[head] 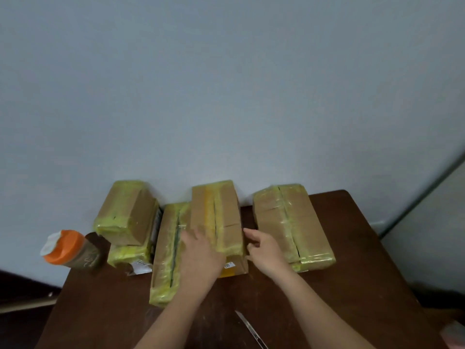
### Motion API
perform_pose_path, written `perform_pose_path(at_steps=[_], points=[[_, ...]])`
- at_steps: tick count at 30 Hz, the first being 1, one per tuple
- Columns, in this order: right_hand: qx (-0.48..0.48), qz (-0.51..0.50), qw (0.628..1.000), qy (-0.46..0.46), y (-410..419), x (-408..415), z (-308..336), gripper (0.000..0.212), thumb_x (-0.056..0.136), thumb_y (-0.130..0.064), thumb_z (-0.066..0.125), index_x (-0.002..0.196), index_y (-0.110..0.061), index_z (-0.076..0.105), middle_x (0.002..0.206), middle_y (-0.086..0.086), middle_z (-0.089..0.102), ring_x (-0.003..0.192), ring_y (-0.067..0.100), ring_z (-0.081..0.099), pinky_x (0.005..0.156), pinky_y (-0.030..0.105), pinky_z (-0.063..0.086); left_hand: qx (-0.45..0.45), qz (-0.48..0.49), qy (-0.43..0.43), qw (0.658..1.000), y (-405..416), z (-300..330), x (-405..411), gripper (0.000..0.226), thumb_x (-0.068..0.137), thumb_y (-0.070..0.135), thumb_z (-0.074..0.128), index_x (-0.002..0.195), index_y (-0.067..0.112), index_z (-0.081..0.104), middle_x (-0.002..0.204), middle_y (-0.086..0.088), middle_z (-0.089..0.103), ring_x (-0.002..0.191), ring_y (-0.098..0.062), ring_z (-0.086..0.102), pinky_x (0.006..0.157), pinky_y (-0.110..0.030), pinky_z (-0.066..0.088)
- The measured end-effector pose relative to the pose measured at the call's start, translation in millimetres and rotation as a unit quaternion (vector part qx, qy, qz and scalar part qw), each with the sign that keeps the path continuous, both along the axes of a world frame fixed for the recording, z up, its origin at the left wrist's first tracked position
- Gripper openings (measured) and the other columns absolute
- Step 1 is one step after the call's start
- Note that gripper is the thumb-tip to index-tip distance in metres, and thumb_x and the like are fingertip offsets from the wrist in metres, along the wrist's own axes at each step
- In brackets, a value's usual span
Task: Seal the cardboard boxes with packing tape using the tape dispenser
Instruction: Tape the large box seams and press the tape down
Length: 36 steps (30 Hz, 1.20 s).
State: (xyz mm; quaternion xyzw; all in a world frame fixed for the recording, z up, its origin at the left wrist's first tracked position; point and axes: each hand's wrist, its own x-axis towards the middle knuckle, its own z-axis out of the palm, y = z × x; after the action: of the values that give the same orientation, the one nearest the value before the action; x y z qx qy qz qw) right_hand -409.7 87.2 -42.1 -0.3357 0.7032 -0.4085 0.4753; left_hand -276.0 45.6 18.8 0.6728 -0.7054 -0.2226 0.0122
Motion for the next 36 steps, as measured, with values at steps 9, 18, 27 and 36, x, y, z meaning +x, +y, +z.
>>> perform_pose_path(at_steps=[9, 18, 27, 36], points=[[0.107, -0.21, 0.943, 0.234, 22, -101, -22, 0.069, 0.094, -0.026, 0.059, 0.154, -0.023, 0.025, 0.159, -0.002, 0.027, 0.137, 0.029, 0.024, 0.107, 0.052, 0.033, 0.194, -0.082, 0.214, 0.954, 7, -32, -96, 0.055, 0.092, 0.006, 0.043, 0.146, 0.014, 0.036, 0.14, -0.003, 0.047, 0.103, -0.012, 0.056, 0.083, -0.024, 0.051], [0.21, -0.197, 0.953, 0.094, 48, -125, -78, 0.061, 0.092, -0.025, 0.056, 0.148, -0.016, 0.035, 0.142, 0.006, 0.049, 0.13, 0.028, 0.043, 0.107, 0.042, 0.022, 0.316, 0.127, 0.208, 0.917, 11, -68, -134, 0.066, 0.093, 0.012, 0.043, 0.153, 0.01, 0.016, 0.155, -0.008, 0.026, 0.139, -0.03, 0.03, 0.11, -0.04, 0.033], [0.065, -0.401, 0.914, 0.017, 65, -137, -57, 0.035, 0.1, -0.034, 0.05, 0.126, -0.011, 0.047, 0.113, 0.011, 0.056, 0.095, 0.028, 0.052, 0.079, 0.037, 0.043, 0.256, 0.084, 0.276, 0.923, 20, -44, -147, 0.053, 0.09, 0.007, 0.052, 0.141, 0.011, 0.039, 0.091, 0.013, 0.047, 0.084, -0.007, 0.048, 0.082, -0.028, 0.041], [-0.098, -0.513, 0.85, 0.062, 79, -126, 20, 0.032, 0.099, -0.027, 0.055, 0.127, -0.011, 0.054, 0.111, -0.001, 0.052, 0.104, 0.017, 0.05, 0.09, 0.031, 0.041, 0.176, 0.008, 0.373, 0.911, 31, 15, -133, 0.05, 0.09, 0.021, 0.058, 0.139, 0.015, 0.05, 0.125, 0.006, 0.063, 0.112, -0.011, 0.059, 0.099, -0.029, 0.046]])
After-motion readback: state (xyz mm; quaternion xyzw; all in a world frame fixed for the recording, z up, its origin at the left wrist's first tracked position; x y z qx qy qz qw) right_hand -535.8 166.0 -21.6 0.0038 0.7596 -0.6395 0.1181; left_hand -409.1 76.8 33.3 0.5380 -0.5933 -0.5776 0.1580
